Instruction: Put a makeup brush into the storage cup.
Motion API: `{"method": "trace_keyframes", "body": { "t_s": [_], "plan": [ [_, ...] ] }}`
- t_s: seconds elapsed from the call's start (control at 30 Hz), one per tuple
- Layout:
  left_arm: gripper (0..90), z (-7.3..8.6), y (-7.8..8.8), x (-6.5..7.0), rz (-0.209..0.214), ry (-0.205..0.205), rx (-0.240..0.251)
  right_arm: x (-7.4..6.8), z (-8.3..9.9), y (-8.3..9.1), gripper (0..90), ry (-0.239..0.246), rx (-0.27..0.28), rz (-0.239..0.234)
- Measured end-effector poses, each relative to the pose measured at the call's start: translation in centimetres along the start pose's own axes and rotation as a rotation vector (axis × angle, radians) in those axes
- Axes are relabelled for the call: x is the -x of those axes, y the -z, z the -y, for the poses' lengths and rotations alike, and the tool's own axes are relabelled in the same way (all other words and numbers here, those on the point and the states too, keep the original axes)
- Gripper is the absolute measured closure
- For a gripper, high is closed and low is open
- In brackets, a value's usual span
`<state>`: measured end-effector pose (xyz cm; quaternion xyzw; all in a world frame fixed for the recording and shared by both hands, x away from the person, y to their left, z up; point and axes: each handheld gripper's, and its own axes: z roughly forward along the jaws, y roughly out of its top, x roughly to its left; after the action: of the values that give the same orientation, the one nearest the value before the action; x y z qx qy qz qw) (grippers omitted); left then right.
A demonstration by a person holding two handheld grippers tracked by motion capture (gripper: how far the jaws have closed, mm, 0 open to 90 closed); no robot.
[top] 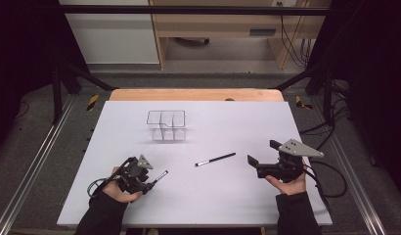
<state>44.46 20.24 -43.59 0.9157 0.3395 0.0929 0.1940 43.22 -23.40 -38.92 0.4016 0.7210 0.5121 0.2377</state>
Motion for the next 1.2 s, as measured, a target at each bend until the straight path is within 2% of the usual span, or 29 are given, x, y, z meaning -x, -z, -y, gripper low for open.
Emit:
{"method": "trace_keyframes", "body": {
  "t_s": [0.23,0.6,0.97,1.2],
  "plan": [
    [59.7,-1.0,-1.0,0.0,0.005,-0.017,-0.057,0.1,-0.1,0.1,3.6,-0.004,0.006,0.001],
    [70.2,-1.6,-1.8,-0.2,0.018,-0.032,-0.117,0.1,-0.1,0.2,3.5,-0.005,0.004,0.000],
    [79.2,-1.4,-1.9,0.0,0.034,-0.025,-0.112,0.1,-0.1,0.1,3.4,-0.007,-0.001,0.003],
    [82.7,-1.5,-1.9,0.3,0.023,-0.014,-0.116,0.1,-0.1,0.2,3.3,-0.009,0.001,0.003]
  ]
}}
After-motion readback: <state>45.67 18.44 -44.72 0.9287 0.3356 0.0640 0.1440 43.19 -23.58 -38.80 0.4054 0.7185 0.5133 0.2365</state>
